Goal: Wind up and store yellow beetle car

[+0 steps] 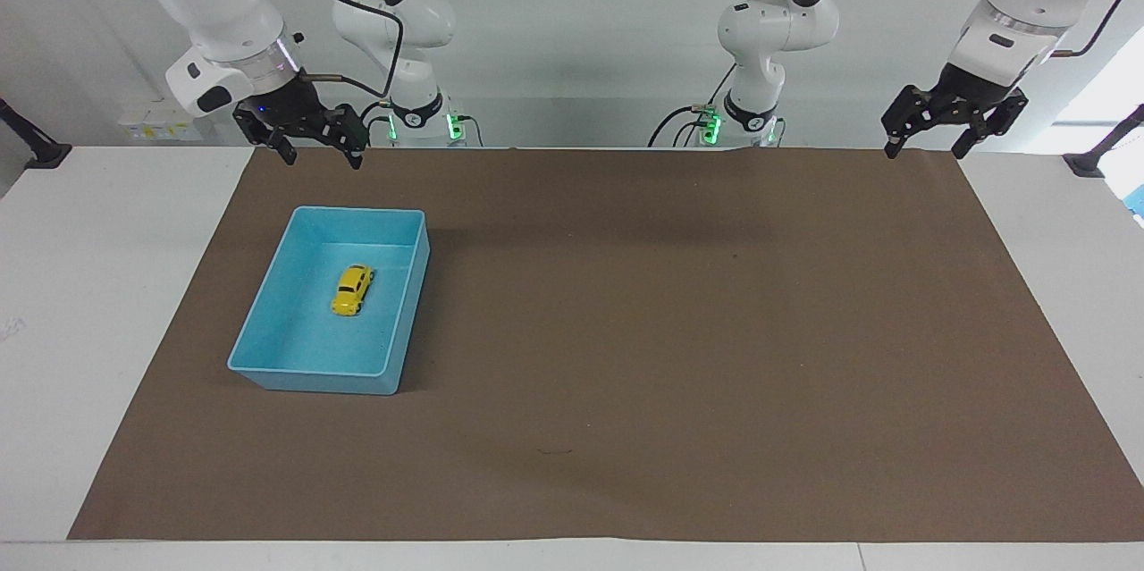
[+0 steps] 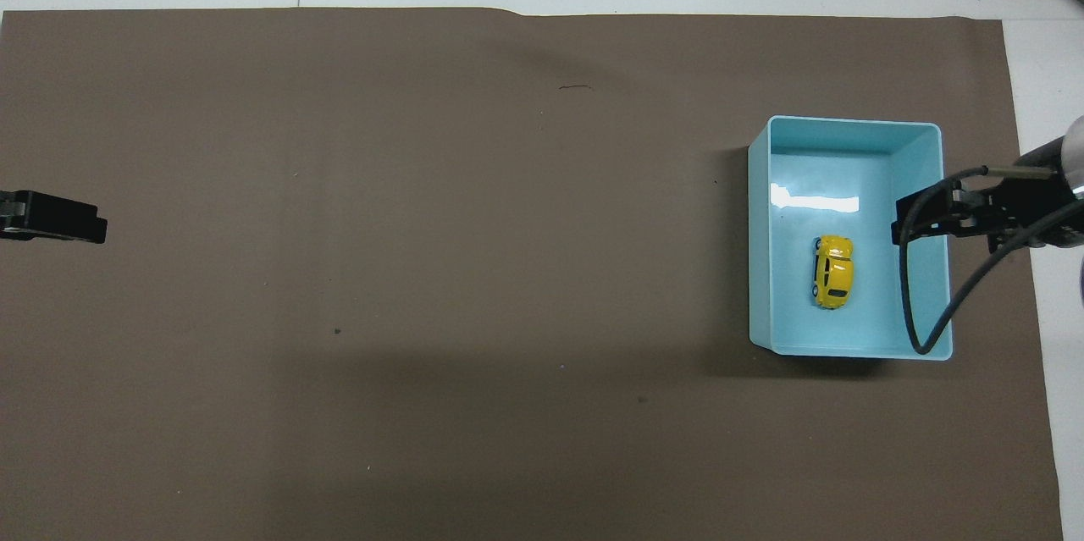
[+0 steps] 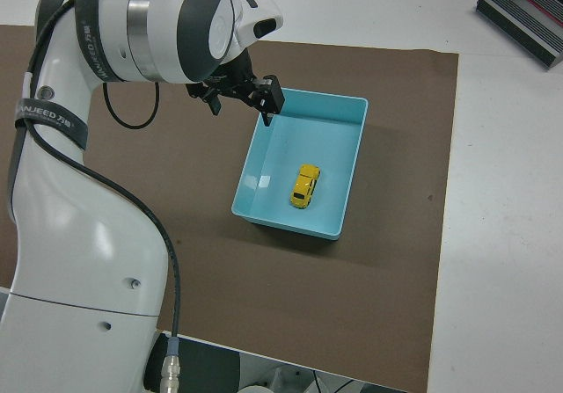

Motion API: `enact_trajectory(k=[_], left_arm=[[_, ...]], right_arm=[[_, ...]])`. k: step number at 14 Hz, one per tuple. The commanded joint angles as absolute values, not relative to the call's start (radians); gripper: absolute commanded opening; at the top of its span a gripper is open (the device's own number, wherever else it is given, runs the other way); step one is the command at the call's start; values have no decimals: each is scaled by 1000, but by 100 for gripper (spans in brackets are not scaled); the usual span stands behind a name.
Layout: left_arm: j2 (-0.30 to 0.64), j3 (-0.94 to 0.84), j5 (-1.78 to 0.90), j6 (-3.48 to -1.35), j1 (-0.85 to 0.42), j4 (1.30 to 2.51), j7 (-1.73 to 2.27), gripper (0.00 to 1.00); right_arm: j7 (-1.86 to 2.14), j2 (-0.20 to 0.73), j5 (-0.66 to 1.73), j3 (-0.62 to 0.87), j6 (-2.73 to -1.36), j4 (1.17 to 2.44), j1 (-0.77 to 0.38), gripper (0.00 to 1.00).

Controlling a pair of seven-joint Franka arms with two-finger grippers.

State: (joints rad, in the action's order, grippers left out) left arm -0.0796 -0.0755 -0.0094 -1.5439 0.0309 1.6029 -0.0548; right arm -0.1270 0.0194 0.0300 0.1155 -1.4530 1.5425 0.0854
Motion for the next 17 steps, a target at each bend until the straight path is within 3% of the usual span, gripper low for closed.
enact_trajectory(k=[1,5,17], left_arm=[[-100,-22,-6,-1528,-21,1614,-57,100],[-100,-5,-6,-1526,-20,1612,-57,100],[-98,-3,-6,-1528,-21,1611,-60,100]], right_arm=[[-55,12,28,118,-1472,1545,95,100],[-48,-8,-9,120,-1565,1588,84,100],[-57,-8,-9,120,-1549,1588,83,100]])
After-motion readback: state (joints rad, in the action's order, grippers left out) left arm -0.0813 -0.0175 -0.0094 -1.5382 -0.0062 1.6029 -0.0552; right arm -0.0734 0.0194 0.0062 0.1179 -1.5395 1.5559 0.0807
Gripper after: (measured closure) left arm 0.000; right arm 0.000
